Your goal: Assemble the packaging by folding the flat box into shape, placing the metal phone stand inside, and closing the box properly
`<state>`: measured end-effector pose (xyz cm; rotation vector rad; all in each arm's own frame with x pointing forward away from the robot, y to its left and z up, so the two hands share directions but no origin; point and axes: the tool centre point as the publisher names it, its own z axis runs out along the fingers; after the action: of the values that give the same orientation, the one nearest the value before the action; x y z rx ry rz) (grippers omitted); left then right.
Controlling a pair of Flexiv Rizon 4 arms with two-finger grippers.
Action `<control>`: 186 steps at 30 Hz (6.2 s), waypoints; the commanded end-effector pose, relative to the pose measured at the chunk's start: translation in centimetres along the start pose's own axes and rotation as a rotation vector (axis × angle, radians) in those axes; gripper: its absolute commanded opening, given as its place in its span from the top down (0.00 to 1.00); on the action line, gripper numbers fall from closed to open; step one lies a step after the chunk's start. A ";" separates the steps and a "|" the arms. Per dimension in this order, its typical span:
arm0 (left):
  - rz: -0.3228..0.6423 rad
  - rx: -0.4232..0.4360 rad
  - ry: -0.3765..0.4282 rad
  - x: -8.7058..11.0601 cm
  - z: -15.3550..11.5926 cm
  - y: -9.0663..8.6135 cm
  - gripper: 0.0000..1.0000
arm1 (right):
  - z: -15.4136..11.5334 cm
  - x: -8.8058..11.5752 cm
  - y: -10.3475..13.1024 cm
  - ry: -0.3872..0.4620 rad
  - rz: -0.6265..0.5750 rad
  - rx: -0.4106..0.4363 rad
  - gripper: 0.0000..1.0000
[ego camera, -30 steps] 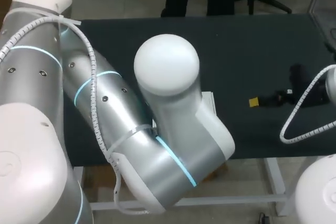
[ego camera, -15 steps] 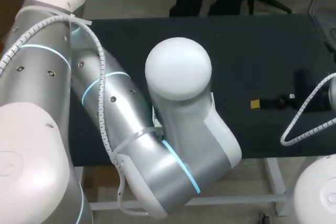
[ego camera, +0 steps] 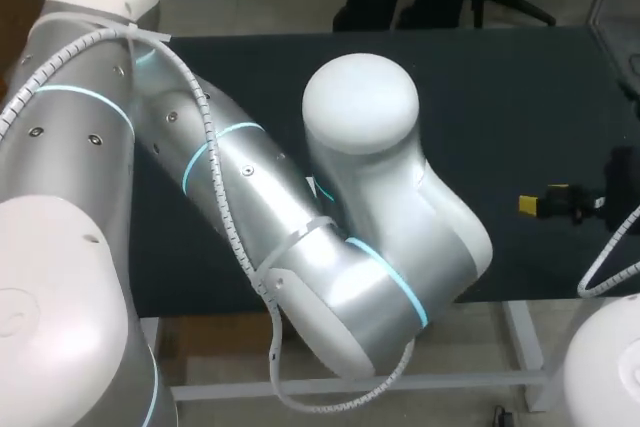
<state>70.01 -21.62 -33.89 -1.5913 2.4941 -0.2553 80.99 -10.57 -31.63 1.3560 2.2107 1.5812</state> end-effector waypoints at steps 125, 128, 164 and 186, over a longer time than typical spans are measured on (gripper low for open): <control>-0.526 -0.165 -0.028 -10.1 11.2 -17.1 0.00 | 5.9 -7.9 10.6 -0.013 -0.399 -0.072 0.00; -0.525 -0.166 -0.029 -10.7 11.5 -18.0 0.00 | 5.9 -7.9 10.6 -0.013 -0.399 -0.072 0.00; -0.511 -0.137 -0.006 -20.3 14.4 -32.1 0.00 | 5.9 -7.9 10.6 -0.013 -0.399 -0.072 0.00; -0.499 -0.186 0.029 -23.1 14.9 -36.5 0.00 | 5.9 -7.9 10.6 -0.013 -0.399 -0.072 0.00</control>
<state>114.21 -16.29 -38.56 -2.0986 1.9579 -0.4390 95.17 -11.19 -28.92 0.8344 2.2138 1.4771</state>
